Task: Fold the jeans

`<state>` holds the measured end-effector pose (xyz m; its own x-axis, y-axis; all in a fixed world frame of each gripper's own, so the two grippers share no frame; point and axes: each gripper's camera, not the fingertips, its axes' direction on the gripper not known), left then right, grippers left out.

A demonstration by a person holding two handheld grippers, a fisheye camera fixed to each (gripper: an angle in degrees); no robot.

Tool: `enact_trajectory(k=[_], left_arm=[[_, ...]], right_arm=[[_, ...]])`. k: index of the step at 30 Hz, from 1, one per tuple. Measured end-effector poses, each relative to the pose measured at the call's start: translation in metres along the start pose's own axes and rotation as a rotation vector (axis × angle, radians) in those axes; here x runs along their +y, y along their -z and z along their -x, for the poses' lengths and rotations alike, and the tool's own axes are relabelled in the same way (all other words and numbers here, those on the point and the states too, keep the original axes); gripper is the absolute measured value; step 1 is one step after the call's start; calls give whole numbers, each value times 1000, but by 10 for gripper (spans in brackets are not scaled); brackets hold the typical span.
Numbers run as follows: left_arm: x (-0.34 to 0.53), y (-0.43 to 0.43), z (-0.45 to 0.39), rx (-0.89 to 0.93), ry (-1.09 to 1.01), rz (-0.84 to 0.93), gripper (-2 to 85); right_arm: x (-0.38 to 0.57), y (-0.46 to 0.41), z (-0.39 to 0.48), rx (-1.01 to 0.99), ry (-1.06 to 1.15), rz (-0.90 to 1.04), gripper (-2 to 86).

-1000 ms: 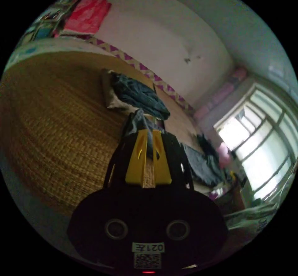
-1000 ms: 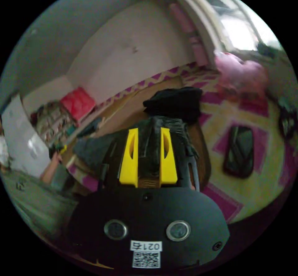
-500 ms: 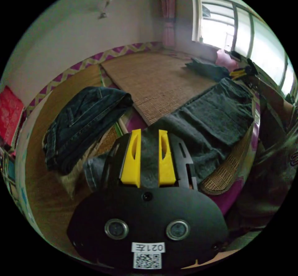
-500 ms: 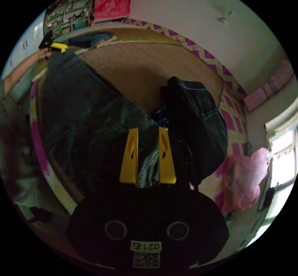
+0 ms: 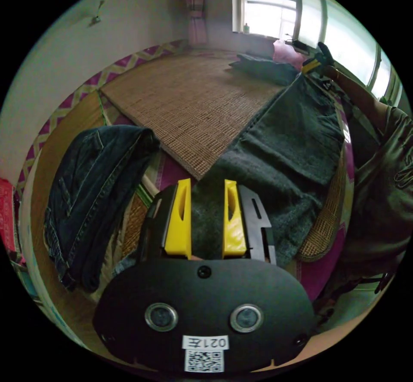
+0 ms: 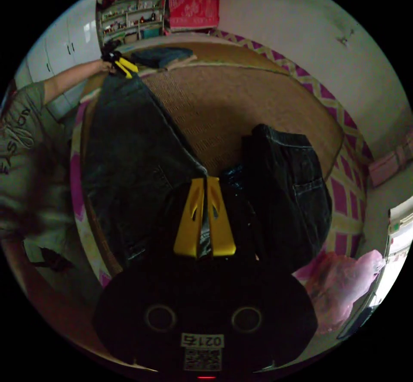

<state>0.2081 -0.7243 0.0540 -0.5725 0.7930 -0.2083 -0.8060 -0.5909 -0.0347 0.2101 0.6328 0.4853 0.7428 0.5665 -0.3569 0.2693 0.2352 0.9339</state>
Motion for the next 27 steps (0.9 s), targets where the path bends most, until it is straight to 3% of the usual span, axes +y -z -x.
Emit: enact_trajectory(k=[3, 6, 11, 16, 21, 27], left_arm=[[-8, -12, -5, 7, -31, 66, 96], [-10, -14, -13, -18, -75, 129, 9], [21, 57, -26, -20, -69, -116, -8], [100, 177, -104, -74, -125, -367, -9], [184, 231, -193, -115, -110, -411, -9], [269, 202, -234, -12, 83, -380, -9]], right_arm=[[9, 23, 7, -5, -18, -68, -9], [15, 38, 18, 10, -25, -91, -9], [28, 60, 33, 23, -33, -95, -9], [71, 128, 85, 54, 2, -184, -9], [142, 186, 173, 46, 30, -268, -6], [217, 163, 263, -19, -34, -171, -4]])
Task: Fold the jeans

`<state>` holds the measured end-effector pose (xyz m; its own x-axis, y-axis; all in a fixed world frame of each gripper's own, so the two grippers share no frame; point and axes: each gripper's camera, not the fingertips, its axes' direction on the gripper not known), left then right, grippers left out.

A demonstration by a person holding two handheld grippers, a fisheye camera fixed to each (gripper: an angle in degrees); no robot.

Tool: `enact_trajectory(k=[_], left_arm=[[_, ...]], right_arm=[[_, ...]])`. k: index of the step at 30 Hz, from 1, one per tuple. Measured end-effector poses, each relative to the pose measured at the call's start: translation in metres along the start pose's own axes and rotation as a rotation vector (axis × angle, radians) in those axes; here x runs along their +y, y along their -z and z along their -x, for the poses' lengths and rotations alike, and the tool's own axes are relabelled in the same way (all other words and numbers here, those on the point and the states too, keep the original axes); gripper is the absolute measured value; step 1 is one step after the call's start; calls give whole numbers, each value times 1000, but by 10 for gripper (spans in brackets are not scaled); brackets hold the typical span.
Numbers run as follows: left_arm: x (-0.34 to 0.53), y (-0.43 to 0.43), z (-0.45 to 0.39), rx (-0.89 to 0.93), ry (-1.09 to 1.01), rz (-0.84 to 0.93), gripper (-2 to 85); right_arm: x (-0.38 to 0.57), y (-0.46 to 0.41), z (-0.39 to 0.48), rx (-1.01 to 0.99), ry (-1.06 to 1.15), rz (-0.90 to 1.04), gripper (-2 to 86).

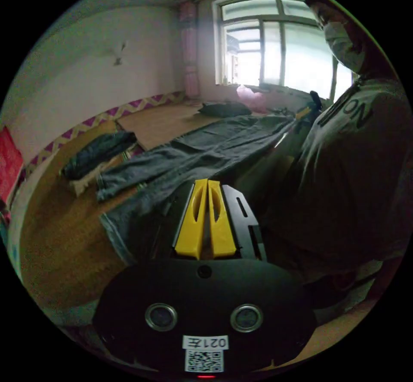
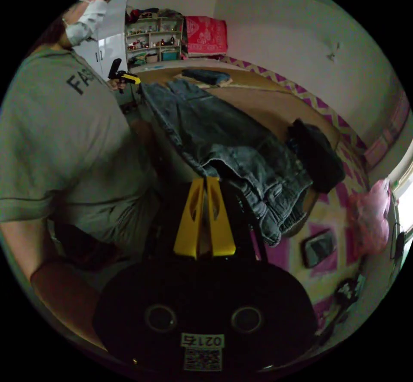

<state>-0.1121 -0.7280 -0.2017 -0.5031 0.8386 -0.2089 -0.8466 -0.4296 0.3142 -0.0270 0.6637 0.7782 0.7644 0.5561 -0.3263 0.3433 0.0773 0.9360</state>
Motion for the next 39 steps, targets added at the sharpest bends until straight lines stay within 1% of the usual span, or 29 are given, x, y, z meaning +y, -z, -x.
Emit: enact_trajectory(k=[3, 7, 11, 12, 13, 14, 16, 17, 18, 19, 20, 22, 23, 25, 26, 28, 30, 31, 34, 36, 38, 39], left_arm=[[37, -20, 7, 26, 109, 12, -9], [65, -30, 27, 72, 227, -22, -9], [62, -10, 37, 137, 221, -23, -6], [59, 5, 40, 119, 219, -64, -4], [54, 20, 45, 75, 231, -102, 2], [50, 25, 48, 39, 242, -111, 5], [25, 24, 64, -86, 242, -54, 68], [17, 19, 69, -105, 240, -31, 73], [0, 8, 82, -151, 245, 15, 79], [-16, -6, 96, -193, 259, 42, 80], [-24, -13, 105, -207, 271, 56, 80], [-51, -46, 140, -206, 279, 111, 81], [-56, -55, 150, -205, 289, 138, 82], [-68, -88, 193, -186, 337, 225, 94], [-69, -94, 204, -186, 357, 241, 95], [-68, -111, 244, -187, 444, 286, 93], [-62, -121, 268, -143, 517, 300, 81], [-59, -125, 280, -146, 563, 311, 49], [-50, -123, 300, -145, 663, 301, 2], [-45, -121, 309, -97, 698, 285, -5], [-42, -119, 317, -62, 723, 271, -8], [-44, -116, 319, -119, 718, 270, -9]], right_arm=[[37, -40, 7, -55, -97, 61, -4], [74, -81, -5, -88, -227, 56, 5], [76, -77, -11, -104, -258, 111, 32], [73, -68, -12, -110, -234, 149, 43], [70, -50, -15, -109, -221, 123, 66], [69, -38, -19, -94, -223, 83, 78], [69, 2, -39, 29, -258, -112, 87], [68, 7, -46, 62, -273, -144, 89], [63, 9, -65, 133, -318, -152, 93], [54, 1, -86, 207, -345, -108, 99], [50, -5, -96, 239, -357, -83, 104], [39, -33, -151, 293, -457, 3, 128], [38, -40, -168, 286, -496, 8, 135], [47, -62, -240, 183, -705, 36, 158], [51, -66, -257, 152, -751, 33, 160], [70, -83, -314, -2, -910, 11, 166], [81, -99, -346, -120, -988, 8, 162], [88, -110, -362, -162, -1042, 15, 145], [101, -123, -386, -193, -1149, 1, 94], [106, -130, -394, -210, -1185, 26, 63], [102, -130, -398, -211, -1169, 46, 36], [99, -121, -399, -200, -1164, 11, 12]])
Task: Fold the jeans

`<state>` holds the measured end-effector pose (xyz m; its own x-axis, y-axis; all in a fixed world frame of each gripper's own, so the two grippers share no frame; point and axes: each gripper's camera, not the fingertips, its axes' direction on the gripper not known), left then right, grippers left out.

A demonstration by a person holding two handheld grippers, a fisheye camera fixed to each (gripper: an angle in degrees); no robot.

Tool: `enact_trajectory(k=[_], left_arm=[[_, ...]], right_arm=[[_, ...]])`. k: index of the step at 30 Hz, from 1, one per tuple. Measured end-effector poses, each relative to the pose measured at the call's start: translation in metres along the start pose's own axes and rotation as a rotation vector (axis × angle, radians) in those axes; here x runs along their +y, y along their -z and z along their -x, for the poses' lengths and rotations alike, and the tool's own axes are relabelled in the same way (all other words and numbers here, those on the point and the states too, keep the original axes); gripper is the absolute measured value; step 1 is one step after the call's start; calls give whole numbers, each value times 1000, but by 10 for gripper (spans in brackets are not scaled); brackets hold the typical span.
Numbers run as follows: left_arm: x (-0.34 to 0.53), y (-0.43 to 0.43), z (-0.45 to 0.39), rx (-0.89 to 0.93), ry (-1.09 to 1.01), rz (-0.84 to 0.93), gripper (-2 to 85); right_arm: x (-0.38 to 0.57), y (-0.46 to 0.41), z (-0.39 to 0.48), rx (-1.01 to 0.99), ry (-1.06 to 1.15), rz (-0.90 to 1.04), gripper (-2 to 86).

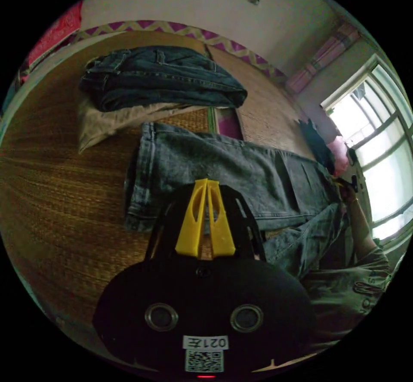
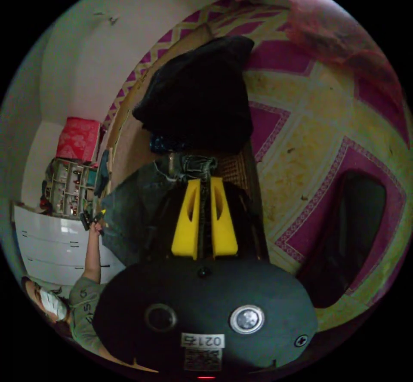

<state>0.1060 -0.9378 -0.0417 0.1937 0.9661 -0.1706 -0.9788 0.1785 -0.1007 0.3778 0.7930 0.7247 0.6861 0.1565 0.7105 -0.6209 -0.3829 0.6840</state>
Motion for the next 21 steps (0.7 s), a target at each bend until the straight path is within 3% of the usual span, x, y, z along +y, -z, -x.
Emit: enact_trajectory(k=[2, 5, 8, 12, 16, 21], left_arm=[[-5, 13, -2, -120, -14, -71, -9], [-14, 31, 13, -44, 53, -179, -9], [-15, 28, 12, 54, 28, -181, -9], [10, 38, -17, 97, -99, -202, -6], [47, 57, -38, -2, -156, -218, 19], [47, 39, -57, -166, -197, -102, 70]], right_arm=[[-1, 22, 5, -71, -5, -99, 2], [-5, 43, 25, -78, 47, -168, 1], [-2, 37, 50, 138, 129, -209, 5], [7, -4, 51, 399, 73, -27, 39], [61, 24, 117, 399, 305, -187, 85], [129, 1, 195, 369, 509, -132, 96]])
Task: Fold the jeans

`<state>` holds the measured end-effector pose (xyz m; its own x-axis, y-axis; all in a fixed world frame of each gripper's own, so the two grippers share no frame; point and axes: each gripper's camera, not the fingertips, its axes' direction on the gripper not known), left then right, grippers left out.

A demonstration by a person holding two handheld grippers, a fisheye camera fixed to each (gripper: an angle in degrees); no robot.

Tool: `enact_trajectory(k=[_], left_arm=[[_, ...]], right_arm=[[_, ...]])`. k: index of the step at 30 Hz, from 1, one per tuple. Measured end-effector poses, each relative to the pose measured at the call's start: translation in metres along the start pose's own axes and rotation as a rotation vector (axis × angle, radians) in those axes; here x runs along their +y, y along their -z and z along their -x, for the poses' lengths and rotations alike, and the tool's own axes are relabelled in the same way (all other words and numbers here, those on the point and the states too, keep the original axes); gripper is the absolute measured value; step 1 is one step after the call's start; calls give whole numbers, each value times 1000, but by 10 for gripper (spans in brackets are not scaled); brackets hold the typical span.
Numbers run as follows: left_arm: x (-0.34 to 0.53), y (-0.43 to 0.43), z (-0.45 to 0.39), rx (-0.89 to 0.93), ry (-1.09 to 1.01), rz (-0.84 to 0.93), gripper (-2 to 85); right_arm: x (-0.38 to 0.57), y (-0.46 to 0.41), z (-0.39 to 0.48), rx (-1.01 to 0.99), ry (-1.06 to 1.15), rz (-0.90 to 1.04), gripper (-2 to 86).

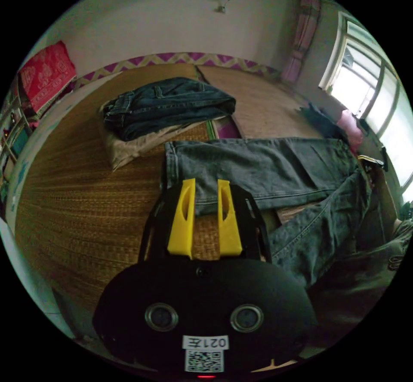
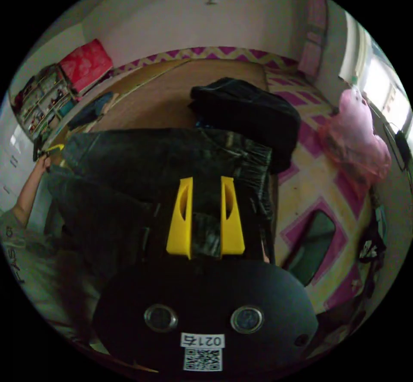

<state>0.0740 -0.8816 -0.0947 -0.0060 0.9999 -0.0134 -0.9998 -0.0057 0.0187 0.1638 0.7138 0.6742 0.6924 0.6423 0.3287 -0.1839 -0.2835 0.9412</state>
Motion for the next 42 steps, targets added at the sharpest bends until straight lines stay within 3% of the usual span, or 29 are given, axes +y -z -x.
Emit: enact_trajectory(k=[5, 7, 13, 17, 20, 22, 30, 33, 39, 42], left_arm=[[-19, -28, -4, -120, 17, 112, 49], [-25, -29, 5, -120, 80, 123, 32], [-32, -23, -10, -177, 47, 141, 4], [-11, 29, -24, -123, 61, -16, 7], [22, 76, -42, -43, -11, -74, 61], [54, 102, -53, -46, -67, -40, 86], [134, 107, -36, -44, -68, 205, 81], [146, 115, -24, 22, 0, 140, 13], [127, 174, -6, 91, 6, -106, -5], [126, 158, 16, 73, 47, -3, -6]], right_arm=[[26, -26, 87, 1, 115, 81, 76], [40, -42, 113, 95, 124, 99, 55], [59, -35, 128, 79, 71, 5, 24], [63, -26, 121, 12, 32, 20, 18], [75, 2, 116, -38, 9, -50, 14], [99, 43, 115, -71, -23, -215, 16], [171, 101, 113, -178, -83, -322, 19], [192, 109, 114, -170, -96, -327, 19], [221, 122, 104, -207, -143, -339, 13], [230, 126, 100, -197, -151, -338, 12]])
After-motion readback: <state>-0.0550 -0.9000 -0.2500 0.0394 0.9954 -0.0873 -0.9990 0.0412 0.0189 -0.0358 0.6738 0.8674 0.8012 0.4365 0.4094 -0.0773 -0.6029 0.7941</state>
